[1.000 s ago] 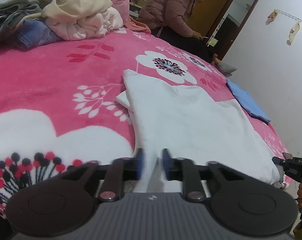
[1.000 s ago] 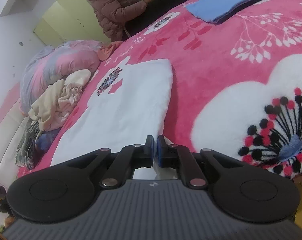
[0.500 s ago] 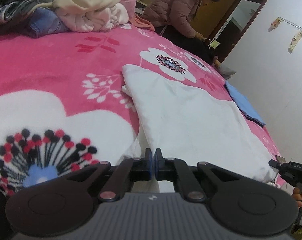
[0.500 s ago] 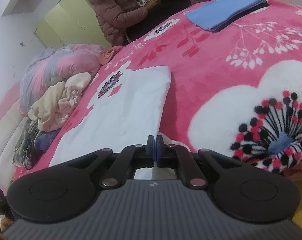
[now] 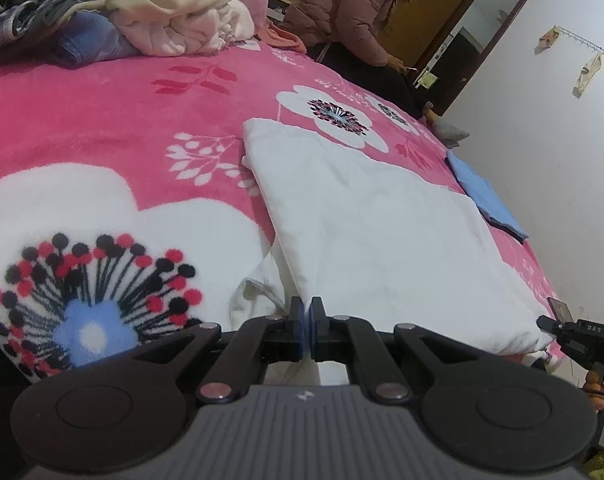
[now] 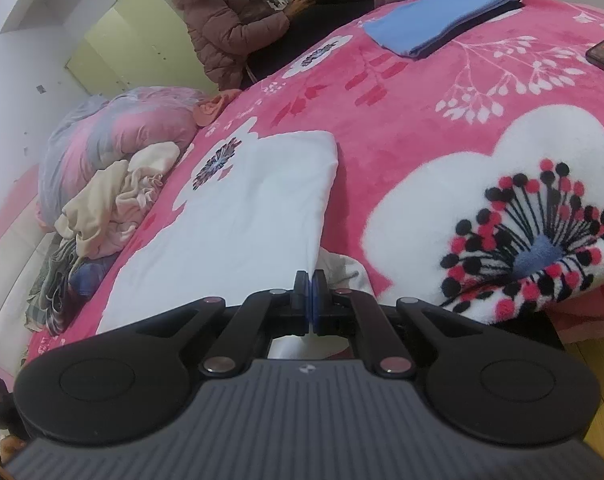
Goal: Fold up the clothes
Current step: 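Hold the shirt edges closed in both grippers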
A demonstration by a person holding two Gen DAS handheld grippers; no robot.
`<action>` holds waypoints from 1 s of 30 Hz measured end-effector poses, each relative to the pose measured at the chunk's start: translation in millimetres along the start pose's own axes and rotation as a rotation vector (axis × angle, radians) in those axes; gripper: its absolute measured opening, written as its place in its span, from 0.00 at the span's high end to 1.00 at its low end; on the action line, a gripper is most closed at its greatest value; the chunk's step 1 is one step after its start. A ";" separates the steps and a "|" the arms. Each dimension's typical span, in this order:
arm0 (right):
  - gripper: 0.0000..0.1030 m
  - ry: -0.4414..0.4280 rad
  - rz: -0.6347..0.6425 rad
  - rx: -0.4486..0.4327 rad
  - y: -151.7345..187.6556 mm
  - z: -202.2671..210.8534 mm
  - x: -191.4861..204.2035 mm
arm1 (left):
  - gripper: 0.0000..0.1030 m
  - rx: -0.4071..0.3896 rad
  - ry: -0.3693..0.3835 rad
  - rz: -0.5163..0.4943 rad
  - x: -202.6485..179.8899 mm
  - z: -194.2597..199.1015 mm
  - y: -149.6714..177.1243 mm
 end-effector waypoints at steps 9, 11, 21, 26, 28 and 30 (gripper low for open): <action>1.00 0.010 0.005 0.004 0.1 -2.8 -1.6 | 0.94 0.019 0.009 0.013 0.9 -0.3 4.2; 0.99 0.016 -0.007 0.015 1.5 -5.0 -4.9 | 0.90 0.028 0.019 0.033 2.6 -0.2 5.6; 0.75 -0.012 0.004 0.000 8.1 13.6 -11.7 | 0.59 0.029 0.075 0.063 4.1 12.8 14.6; 0.81 -0.009 -0.010 0.040 19.6 9.9 -17.9 | 0.98 0.029 0.058 0.007 1.9 9.4 20.6; 0.98 -0.004 0.001 0.042 21.8 8.7 -17.9 | 0.98 0.014 0.063 -0.042 0.0 13.2 18.1; 1.00 -0.008 0.014 0.024 18.2 11.6 -15.6 | 0.98 -0.001 0.071 -0.091 -2.2 17.4 15.5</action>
Point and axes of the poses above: each gripper's, at about its wrist camera, not at the fingertips, and z roughly against the way its jaws point, x to its left, y to its underside, the point moved 8 cm from there along -z, roughly the way its jaws point, and after that the axes turned 5 degrees about y, right-handed, at the moved point
